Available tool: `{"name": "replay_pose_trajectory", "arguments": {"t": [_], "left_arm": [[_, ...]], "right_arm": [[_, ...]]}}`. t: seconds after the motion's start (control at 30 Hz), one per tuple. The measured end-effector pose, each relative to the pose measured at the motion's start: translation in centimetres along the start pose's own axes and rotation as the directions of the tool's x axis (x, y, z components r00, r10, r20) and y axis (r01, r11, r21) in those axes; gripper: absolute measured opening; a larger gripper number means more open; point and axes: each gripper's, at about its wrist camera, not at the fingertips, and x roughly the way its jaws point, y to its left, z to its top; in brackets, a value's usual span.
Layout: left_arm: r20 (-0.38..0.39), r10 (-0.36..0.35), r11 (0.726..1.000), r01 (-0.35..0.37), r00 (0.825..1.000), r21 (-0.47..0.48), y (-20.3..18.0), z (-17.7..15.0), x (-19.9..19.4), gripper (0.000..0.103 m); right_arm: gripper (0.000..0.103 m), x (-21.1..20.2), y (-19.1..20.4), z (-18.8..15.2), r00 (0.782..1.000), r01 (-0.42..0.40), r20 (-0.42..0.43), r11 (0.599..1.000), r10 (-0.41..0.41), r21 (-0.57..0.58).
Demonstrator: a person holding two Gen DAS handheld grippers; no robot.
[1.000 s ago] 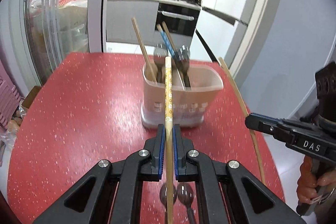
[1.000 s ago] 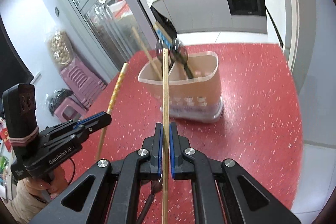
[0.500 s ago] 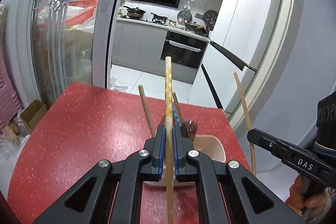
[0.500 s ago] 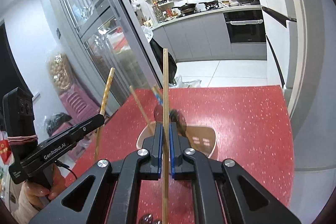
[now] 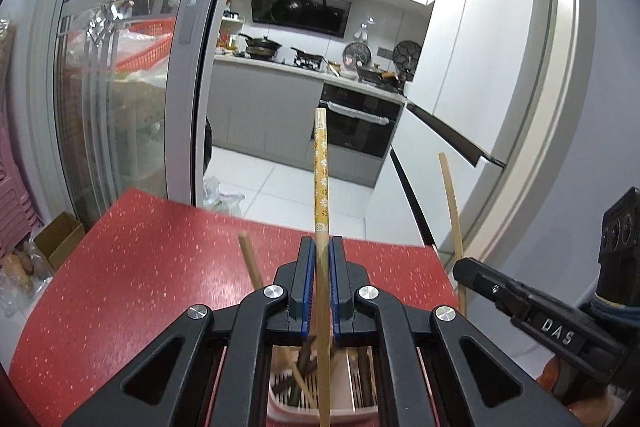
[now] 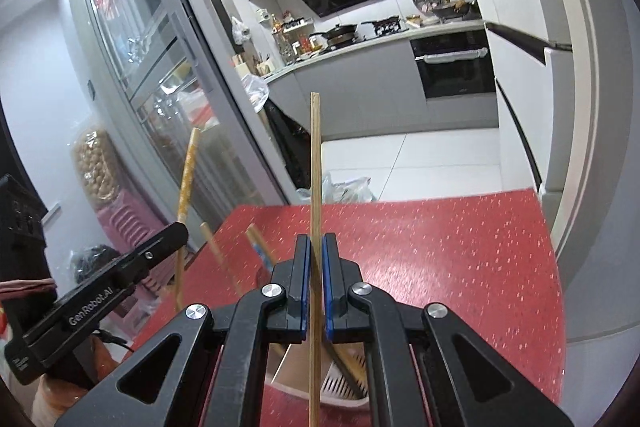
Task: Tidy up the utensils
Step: 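Lower both chopsticks into the holder and open both tools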
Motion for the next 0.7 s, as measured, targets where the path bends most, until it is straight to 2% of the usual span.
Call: {"name": "replay_pose_trajectory", "arguments": {"t": [0.13, 0.33, 0.47, 0.7], "left_arm": [[0.047, 0.012, 0.999, -0.010, 0.999, -0.030, 0.4, 0.7, 1.0, 0.032], [0.096, 0.078, 0.997, -0.075, 0.992, -0.032, 0.9, 0.1, 3.0, 0.032], [0.122, 0.073, 0.996, -0.066, 0.990, -0.054, 1.2, -0.7, 3.9, 0.032], [0.181, 0.070, 0.998, -0.067, 0.981, -0.021, 0.8, -2.2, 4.7, 0.032]], "right_arm": [[0.006, 1.4, 0.3, 0.2, 0.998, 0.031, 0.048, 0.999, -0.029, -0.033], [0.006, 3.1, 0.8, -0.3, 0.989, 0.092, 0.120, 0.992, -0.081, -0.091], [0.006, 4.0, 1.2, -1.3, 0.982, 0.132, 0.155, 0.980, -0.109, -0.147], [0.006, 5.1, 1.2, -3.2, 0.974, 0.180, 0.174, 0.962, -0.145, -0.206]]}}
